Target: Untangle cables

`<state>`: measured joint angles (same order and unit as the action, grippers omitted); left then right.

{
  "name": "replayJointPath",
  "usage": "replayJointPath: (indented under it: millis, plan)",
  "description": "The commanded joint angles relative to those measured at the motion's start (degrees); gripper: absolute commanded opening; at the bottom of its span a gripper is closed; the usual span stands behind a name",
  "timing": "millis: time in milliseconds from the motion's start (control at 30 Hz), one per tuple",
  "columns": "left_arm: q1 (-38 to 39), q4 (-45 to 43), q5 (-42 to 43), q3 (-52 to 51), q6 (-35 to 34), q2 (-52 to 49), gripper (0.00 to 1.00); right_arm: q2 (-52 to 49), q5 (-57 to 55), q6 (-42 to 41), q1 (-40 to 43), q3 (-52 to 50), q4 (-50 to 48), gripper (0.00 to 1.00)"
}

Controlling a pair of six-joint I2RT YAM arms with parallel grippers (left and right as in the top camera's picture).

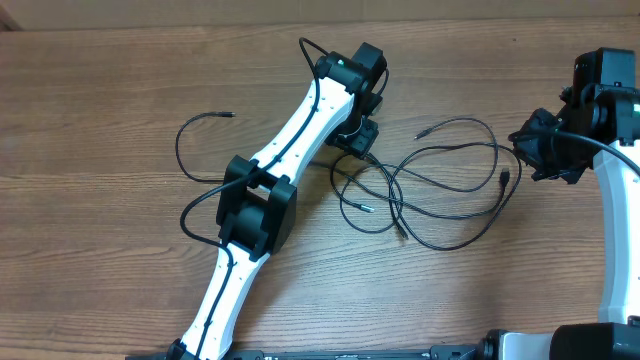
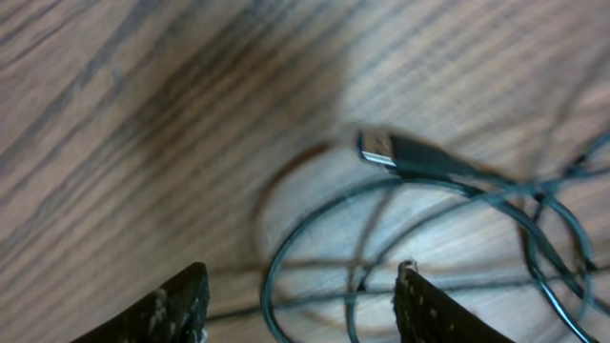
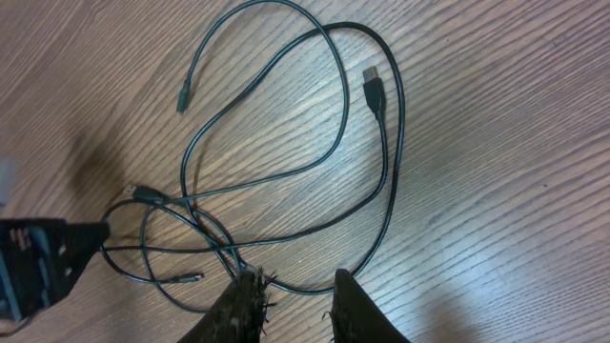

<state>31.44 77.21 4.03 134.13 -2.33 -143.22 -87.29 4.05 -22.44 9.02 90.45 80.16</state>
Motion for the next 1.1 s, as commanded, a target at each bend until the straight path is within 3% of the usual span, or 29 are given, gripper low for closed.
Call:
replayJointPath:
  millis: [0,367,467,567,733,867,1067]
  plan:
    - [-0.39,-1.68,0.42,-0.57,1.51,-2.51,0.59,0.48,-0.61,0.44,0.11,1.42,-0.07,0.23]
    - [-0.33,-3.23,-0.42,-0.59,-1.57,-7.30,0.44,0.48,-1.03,1.97,0.11,1.42,-0.11,0.27]
    - [-0.26,-2.47,-1.66,-0.72,-3.58,-8.44,0.34,0.48,-1.05,1.99,0.11,1.42,-0.11,0.27]
    - [-0.28,-1.81,-1.70,-0.85,-4.13,-9.25,0.05,0.48,-1.03,2.82,0.11,1.42,-0.04,0.28]
    - [-0.79,-0.83,-1.70,0.26,-5.27,-6.88,0.04,0.48,-1.01,2.82,0.11,1.42,0.33,0.29]
    - [-1.77,-0.33,-1.55,3.39,-6.27,2.12,0.04,0.48,-1.01,2.84,0.00,1.42,0.44,0.36]
    - [-1.84,-2.99,-1.66,5.20,-6.27,19.56,0.04,0.48,-0.46,3.13,-0.02,1.42,0.50,0.38]
